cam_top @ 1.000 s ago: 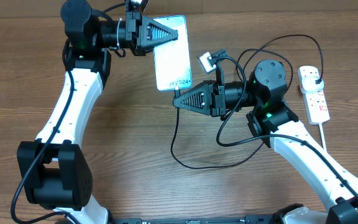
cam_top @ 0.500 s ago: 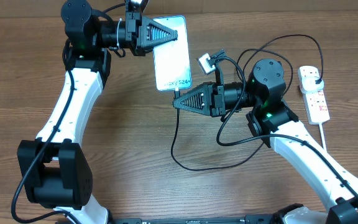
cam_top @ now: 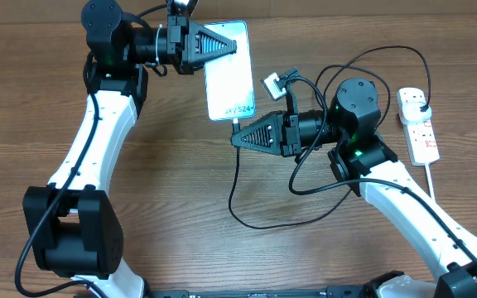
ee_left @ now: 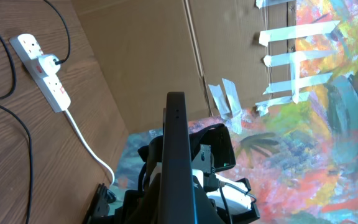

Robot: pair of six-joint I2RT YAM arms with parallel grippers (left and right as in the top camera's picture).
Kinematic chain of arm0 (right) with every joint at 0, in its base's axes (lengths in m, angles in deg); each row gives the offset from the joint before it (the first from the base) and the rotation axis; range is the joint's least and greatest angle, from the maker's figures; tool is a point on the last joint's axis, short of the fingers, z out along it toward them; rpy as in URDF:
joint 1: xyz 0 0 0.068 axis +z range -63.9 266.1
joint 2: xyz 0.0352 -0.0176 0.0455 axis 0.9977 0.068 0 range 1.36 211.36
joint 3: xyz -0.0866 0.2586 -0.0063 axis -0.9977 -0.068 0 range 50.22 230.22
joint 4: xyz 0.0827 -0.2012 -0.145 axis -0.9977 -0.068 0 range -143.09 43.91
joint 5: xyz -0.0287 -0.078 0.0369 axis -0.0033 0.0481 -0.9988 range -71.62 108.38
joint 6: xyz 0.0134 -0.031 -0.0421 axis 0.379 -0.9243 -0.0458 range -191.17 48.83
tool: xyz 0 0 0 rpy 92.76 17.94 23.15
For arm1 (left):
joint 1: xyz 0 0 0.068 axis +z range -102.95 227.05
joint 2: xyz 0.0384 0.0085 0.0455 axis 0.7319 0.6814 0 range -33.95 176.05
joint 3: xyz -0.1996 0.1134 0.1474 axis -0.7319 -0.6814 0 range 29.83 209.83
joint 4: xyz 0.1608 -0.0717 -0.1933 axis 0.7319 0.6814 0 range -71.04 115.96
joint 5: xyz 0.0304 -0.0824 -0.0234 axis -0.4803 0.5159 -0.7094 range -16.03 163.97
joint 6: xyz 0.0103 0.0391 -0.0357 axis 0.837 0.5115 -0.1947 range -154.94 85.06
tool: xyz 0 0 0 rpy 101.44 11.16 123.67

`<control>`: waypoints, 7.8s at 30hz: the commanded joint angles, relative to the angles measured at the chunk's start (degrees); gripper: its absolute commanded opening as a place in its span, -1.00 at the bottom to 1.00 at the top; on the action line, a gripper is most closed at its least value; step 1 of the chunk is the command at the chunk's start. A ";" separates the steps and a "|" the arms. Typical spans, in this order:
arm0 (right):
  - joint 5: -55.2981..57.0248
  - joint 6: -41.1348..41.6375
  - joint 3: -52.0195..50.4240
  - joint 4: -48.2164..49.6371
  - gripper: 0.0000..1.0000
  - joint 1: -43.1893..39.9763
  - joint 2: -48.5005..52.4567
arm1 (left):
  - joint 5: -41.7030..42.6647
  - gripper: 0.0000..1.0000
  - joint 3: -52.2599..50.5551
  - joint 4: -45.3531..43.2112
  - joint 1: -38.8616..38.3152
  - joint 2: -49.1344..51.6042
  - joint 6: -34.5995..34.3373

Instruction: Plug charger to phone and switch on socket

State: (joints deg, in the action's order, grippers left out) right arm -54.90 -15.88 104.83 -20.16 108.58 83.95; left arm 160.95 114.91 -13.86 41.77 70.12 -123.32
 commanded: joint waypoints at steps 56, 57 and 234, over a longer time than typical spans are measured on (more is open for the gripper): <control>0.31 0.02 0.09 0.15 -0.92 -0.33 0.07 | -1.68 -0.92 0.68 -0.44 -1.31 -0.26 -1.57; 0.31 0.02 0.09 0.15 -0.92 -0.33 0.07 | -1.66 -0.92 0.68 -0.44 -1.31 -0.26 -1.57; 26.43 -21.35 0.17 -38.88 0.72 -1.99 0.48 | -48.33 -0.92 2.08 90.55 4.24 0.17 91.65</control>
State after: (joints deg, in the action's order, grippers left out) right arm -29.20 -36.67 104.74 -58.74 106.77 84.17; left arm 115.11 115.50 76.85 46.01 70.23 -35.69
